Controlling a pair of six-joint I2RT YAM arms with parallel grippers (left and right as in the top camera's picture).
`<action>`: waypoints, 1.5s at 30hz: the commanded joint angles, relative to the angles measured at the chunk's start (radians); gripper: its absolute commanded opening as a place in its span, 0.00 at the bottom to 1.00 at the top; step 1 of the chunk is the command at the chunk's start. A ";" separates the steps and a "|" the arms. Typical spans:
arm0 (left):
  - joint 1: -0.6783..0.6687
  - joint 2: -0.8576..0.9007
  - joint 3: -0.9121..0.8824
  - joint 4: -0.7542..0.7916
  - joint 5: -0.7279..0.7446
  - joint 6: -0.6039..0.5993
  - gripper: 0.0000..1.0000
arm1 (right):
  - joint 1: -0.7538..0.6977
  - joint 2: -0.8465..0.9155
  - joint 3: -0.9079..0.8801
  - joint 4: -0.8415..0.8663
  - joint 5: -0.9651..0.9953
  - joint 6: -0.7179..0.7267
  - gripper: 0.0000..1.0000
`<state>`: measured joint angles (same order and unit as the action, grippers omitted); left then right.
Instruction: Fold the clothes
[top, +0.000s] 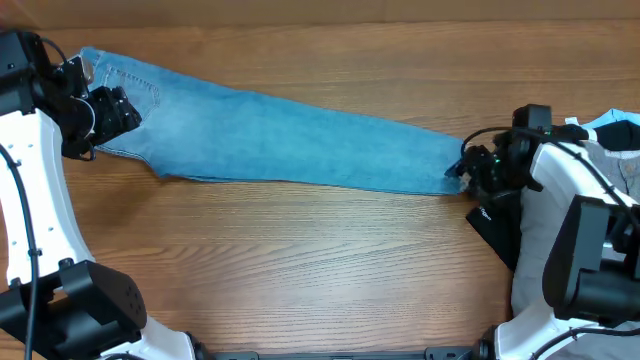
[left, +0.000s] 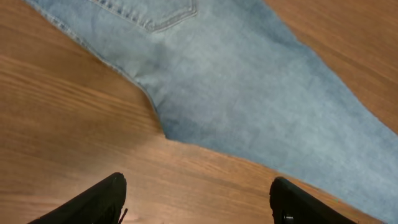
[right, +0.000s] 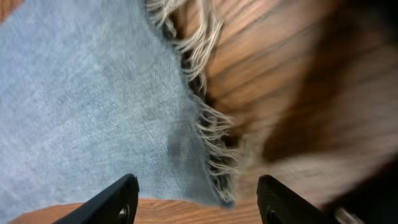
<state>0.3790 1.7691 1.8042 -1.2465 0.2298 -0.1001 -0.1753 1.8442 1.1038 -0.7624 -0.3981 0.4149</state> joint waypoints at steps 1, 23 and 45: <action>-0.005 -0.002 0.011 -0.023 -0.013 0.019 0.77 | 0.012 -0.002 -0.072 0.061 -0.045 0.005 0.65; -0.006 -0.003 0.011 -0.090 -0.023 0.026 0.76 | -0.074 -0.265 0.123 -0.121 0.094 -0.053 0.04; -0.006 -0.004 0.011 -0.116 -0.019 0.026 0.77 | -0.080 -0.382 0.715 -0.389 0.082 -0.047 0.04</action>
<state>0.3790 1.7691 1.8042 -1.3621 0.2119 -0.0967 -0.3153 1.4380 1.7973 -1.1679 -0.2760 0.3061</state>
